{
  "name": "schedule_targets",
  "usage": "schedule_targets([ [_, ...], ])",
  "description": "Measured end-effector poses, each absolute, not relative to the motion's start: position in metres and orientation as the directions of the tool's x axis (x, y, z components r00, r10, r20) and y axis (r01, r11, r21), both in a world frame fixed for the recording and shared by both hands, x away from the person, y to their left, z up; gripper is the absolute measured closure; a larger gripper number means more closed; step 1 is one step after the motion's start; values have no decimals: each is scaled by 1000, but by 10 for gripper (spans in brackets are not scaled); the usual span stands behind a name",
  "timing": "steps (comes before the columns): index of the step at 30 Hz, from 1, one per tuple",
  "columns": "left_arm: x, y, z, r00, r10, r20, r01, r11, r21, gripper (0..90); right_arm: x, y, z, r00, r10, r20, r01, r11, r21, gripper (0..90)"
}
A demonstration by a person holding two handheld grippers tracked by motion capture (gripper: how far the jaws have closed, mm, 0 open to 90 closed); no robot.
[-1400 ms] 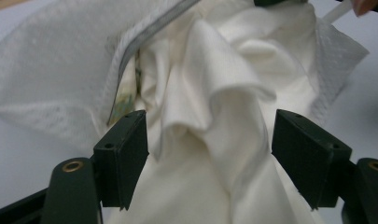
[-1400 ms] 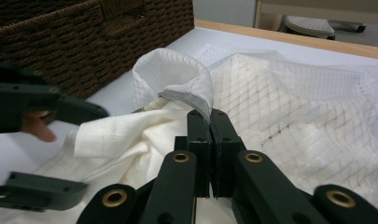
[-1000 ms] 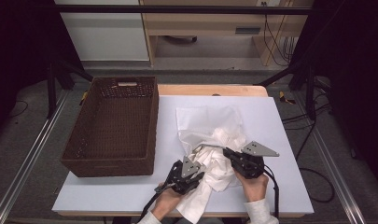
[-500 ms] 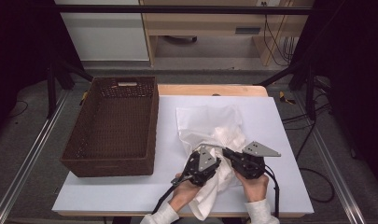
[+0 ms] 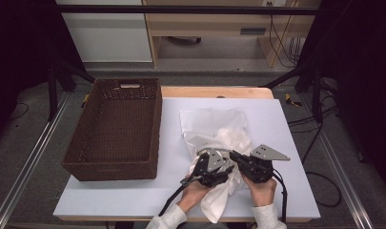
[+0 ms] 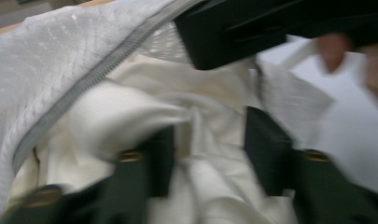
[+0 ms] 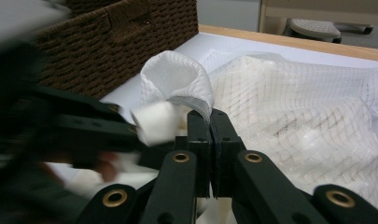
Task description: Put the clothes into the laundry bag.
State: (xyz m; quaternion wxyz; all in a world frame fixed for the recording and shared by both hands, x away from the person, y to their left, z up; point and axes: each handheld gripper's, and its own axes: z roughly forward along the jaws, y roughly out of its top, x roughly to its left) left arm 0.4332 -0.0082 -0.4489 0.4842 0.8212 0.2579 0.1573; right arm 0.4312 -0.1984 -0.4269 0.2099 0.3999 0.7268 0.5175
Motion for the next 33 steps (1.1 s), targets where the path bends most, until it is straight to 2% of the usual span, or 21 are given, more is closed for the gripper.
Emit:
schedule_targets([
  [2,421,3,-442,811,582,60,234,-417,878,345,432,-199,-427,-590,800,110,365,143,920,888],
  [8,413,41,-437,767,632,106,226,-422,878,276,432,-199,-428,-587,803,101,363,150,920,884],
  [12,436,45,-458,780,626,-8,359,-436,825,242,432,-197,-429,-587,804,99,367,155,917,882],
  [16,451,33,-478,792,601,-108,427,-418,802,221,433,-196,-430,-590,801,99,370,160,915,882],
  [18,453,28,-481,797,592,-122,431,-416,801,265,434,-196,-431,-589,801,101,376,162,912,883],
  [20,454,26,-481,804,581,-123,425,-418,803,367,434,-195,-432,-589,801,102,379,163,911,884],
  [22,454,27,-480,799,587,-133,432,-406,805,544,434,-195,-432,-589,801,106,383,161,910,884],
  [24,450,28,-476,796,596,-106,417,-414,809,651,434,-196,-431,-588,802,106,385,162,909,885],
  [27,441,27,-466,797,603,-49,361,-410,838,709,434,-197,-431,-585,804,107,385,159,909,887],
  [33,444,16,-450,791,611,-1,334,-431,838,719,430,-200,-425,-587,801,114,361,134,923,889],
])
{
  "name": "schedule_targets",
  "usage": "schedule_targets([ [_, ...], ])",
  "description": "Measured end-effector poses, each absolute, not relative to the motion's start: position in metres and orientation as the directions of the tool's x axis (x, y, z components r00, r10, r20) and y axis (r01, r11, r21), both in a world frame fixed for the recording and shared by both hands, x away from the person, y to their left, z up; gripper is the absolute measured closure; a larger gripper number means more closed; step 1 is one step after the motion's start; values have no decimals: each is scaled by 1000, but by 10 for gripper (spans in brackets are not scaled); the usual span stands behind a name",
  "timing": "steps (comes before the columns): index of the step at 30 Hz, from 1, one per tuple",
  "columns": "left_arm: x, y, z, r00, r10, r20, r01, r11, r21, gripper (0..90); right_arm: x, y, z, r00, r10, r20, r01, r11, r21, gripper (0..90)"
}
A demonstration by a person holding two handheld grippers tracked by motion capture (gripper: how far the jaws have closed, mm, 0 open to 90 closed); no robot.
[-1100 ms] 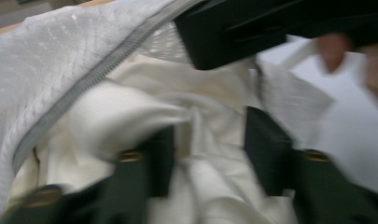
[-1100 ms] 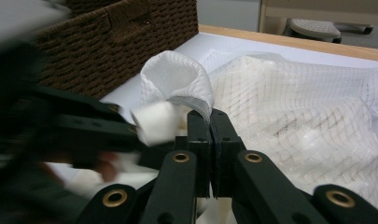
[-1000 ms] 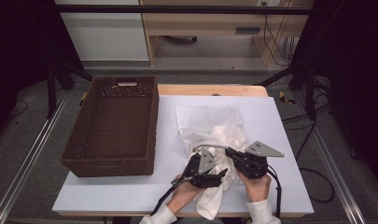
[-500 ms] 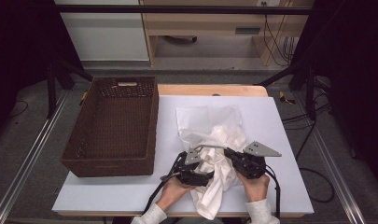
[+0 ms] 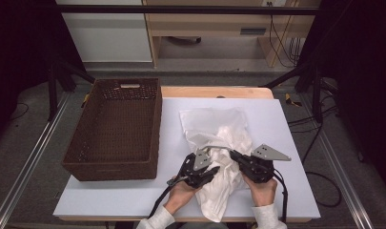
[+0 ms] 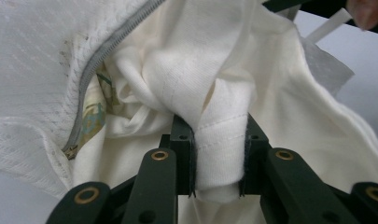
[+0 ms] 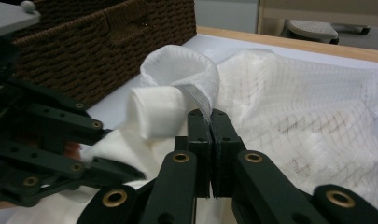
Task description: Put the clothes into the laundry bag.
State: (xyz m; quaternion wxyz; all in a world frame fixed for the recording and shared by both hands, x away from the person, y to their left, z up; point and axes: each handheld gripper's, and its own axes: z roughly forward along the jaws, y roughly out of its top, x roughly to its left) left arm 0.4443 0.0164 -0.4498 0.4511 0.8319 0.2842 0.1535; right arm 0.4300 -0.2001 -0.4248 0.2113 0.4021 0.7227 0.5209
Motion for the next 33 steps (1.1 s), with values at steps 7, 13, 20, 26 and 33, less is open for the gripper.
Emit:
schedule_targets([
  [7,466,-2,-459,739,672,43,377,-465,801,715,429,-198,-423,-598,794,105,349,141,927,889],
  [13,470,5,-463,754,656,35,359,-457,814,653,429,-195,-425,-600,794,94,353,157,922,889],
  [20,461,48,-457,703,707,73,317,-403,858,277,433,-198,-431,-575,813,95,369,154,916,888],
  [26,482,45,-480,731,682,31,408,-473,781,267,435,-195,-431,-574,814,86,369,163,915,888],
  [33,475,47,-472,756,653,-42,388,-395,833,839,436,-195,-431,-582,808,89,366,163,916,888],
])
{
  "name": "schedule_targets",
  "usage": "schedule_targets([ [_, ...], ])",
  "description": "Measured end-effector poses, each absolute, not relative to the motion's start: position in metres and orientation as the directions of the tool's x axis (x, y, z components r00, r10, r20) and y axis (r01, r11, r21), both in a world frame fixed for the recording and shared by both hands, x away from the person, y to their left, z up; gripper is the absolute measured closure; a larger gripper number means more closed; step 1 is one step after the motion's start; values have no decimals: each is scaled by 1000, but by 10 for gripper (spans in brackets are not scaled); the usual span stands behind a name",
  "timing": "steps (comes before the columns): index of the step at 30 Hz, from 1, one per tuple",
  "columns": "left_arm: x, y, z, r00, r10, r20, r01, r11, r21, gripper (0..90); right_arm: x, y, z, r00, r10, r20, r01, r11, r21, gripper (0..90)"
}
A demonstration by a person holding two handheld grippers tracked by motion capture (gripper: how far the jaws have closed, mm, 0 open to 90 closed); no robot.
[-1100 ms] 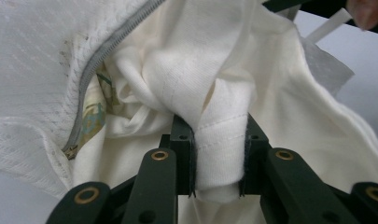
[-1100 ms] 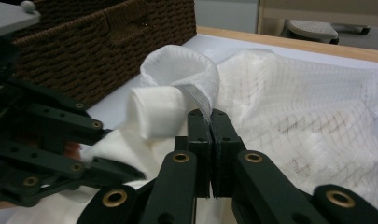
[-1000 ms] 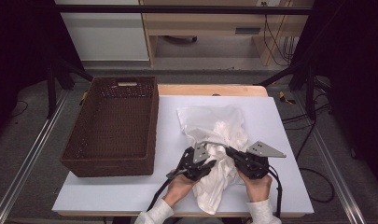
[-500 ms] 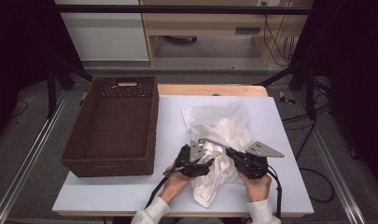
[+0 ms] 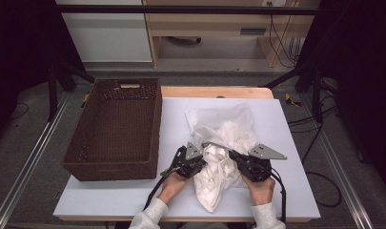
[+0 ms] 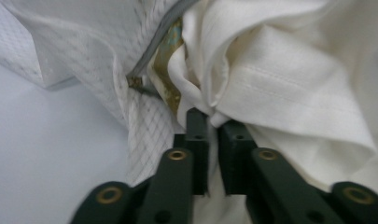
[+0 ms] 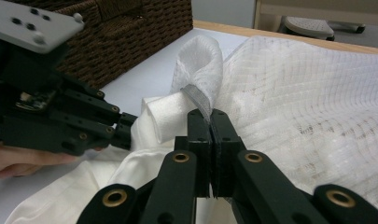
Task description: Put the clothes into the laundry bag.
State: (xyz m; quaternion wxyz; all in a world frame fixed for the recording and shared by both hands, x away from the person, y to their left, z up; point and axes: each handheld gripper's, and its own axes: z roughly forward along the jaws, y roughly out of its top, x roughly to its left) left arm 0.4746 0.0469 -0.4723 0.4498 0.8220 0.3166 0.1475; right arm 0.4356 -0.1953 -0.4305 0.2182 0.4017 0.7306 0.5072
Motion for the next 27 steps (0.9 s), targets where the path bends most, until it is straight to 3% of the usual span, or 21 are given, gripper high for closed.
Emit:
schedule_targets([
  [3,463,50,-462,783,618,-75,360,-351,865,859,435,-194,-429,-595,798,94,357,158,921,889],
  [11,436,34,-445,808,589,12,258,-373,891,859,430,-181,-423,-654,752,83,317,173,933,891],
  [14,448,21,-449,786,619,5,286,-370,884,858,428,-182,-422,-657,749,92,317,163,934,891],
  [19,481,0,-460,712,699,73,319,-414,853,856,426,-186,-419,-668,736,106,312,148,939,891],
  [23,493,-1,-463,711,702,46,341,-401,851,847,427,-190,-421,-650,754,92,318,159,935,891],
  [25,489,4,-461,716,694,66,321,-412,853,812,428,-192,-423,-638,764,94,327,158,932,891],
  [27,483,10,-456,719,692,67,315,-410,856,708,429,-194,-425,-631,770,99,335,156,929,891],
])
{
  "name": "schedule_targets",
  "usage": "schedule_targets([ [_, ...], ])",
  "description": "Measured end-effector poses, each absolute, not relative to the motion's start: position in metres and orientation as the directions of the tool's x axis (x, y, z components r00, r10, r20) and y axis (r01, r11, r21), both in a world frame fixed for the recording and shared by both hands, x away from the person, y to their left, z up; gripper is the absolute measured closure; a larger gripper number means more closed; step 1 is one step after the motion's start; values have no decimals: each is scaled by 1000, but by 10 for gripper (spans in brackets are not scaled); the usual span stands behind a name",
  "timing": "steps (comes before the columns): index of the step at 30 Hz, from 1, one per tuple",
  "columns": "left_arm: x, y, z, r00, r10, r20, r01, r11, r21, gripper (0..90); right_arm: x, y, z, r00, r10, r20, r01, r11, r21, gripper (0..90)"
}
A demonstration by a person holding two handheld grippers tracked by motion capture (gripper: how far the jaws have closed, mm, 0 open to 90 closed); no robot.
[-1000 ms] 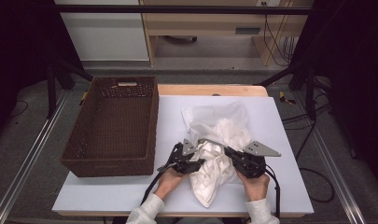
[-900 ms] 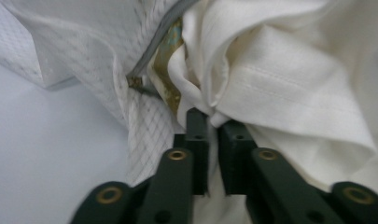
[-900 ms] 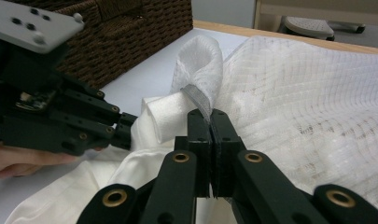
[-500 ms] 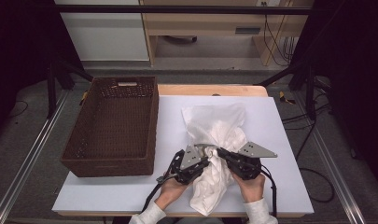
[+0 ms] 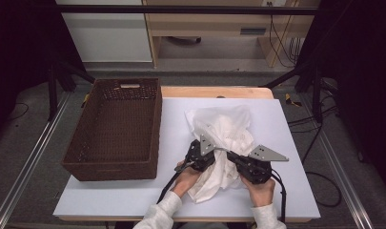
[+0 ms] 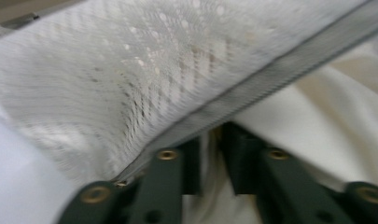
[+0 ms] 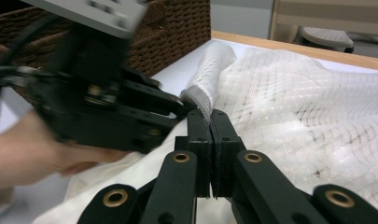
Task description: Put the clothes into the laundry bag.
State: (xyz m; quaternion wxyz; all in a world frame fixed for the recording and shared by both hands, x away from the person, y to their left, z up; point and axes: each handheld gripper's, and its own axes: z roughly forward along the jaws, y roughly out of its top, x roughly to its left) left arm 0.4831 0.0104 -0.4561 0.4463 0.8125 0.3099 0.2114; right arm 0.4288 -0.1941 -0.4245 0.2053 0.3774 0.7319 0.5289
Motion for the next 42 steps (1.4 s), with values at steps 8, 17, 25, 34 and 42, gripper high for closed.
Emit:
schedule_targets([
  [8,456,61,-443,750,661,9,348,-406,845,332,429,-195,-427,-618,782,86,339,166,926,889],
  [17,451,53,-481,775,628,-62,422,-443,791,376,431,-191,-429,-615,785,75,343,180,922,888],
  [25,442,33,-473,809,581,-84,378,-407,831,818,432,-189,-431,-618,782,80,349,182,919,888],
  [34,449,-10,-450,811,585,-4,306,-418,855,830,429,-191,-425,-633,768,91,329,161,931,889],
  [42,474,-27,-462,784,620,18,310,-416,855,826,429,-196,-425,-618,779,105,340,145,929,889],
])
